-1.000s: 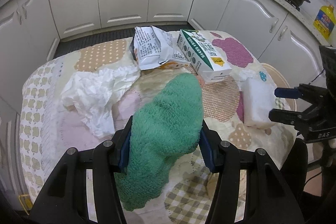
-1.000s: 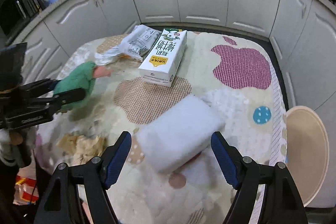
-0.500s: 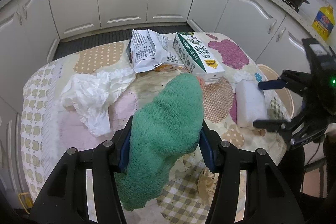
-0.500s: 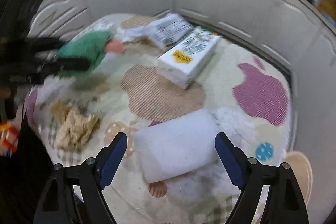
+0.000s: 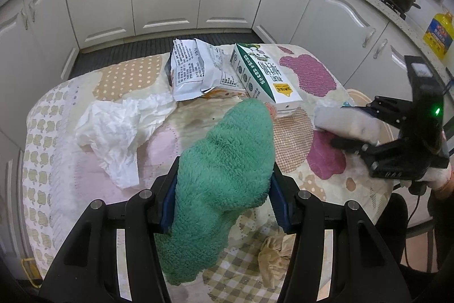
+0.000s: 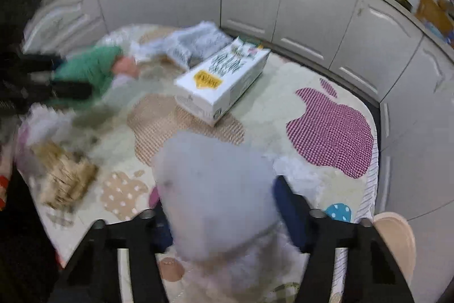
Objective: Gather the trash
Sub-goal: 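Lift the green cloth with the left gripper while the right lifts the foam block, then carry the green cloth and foam block over the beige bin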
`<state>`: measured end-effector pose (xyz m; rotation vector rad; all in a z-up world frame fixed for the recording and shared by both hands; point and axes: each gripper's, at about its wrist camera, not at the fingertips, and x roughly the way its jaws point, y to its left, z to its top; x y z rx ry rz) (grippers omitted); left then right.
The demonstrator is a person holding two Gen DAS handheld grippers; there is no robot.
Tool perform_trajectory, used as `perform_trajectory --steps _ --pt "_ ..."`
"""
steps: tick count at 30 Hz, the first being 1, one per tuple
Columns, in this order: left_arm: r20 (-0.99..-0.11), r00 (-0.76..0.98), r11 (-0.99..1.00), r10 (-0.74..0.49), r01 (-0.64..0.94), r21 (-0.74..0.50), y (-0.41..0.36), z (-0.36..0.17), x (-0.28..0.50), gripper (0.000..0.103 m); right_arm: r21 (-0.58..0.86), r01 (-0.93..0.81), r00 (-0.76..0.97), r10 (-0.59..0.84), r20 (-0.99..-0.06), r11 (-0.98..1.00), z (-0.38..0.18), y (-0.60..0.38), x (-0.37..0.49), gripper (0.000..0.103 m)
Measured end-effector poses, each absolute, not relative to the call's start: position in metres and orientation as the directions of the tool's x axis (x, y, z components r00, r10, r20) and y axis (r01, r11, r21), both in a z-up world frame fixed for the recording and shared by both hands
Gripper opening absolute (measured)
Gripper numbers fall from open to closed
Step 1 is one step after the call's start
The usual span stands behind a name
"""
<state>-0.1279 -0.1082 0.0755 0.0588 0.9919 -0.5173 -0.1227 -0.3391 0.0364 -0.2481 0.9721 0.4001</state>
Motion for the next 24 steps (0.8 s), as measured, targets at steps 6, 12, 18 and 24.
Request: perform_trajectory --steps 6,12,18,24 --pt "-0.804 0.446 0.877 -0.394 0.445 -0.183 -0.111 0.082 -0.131 0.053 0.087 -0.387 0.529 0.298 -0.795 0.918 0.055 -0.355 -0.137 0.040" --pt "-0.795 0.451 0.868 -0.406 0.463 -0.181 -0.124 0.091 -0.137 0.053 0.136 -0.361 0.545 0.327 -0.772 0.922 0.067 -0.358 -0.157 0.040" --pt "-0.781 0.459 0.853 -0.424 0.492 -0.174 -0.146 0.104 -0.147 0.053 0.147 -0.315 0.572 0.311 -0.759 0.938 0.076 -0.374 -0.177 0.040" --pt "-0.767 0.452 0.823 -0.456 0.543 -0.169 -0.183 0.120 -0.155 0.053 0.153 -0.234 0.614 0.268 -0.743 0.960 0.086 -0.404 -0.193 0.040"
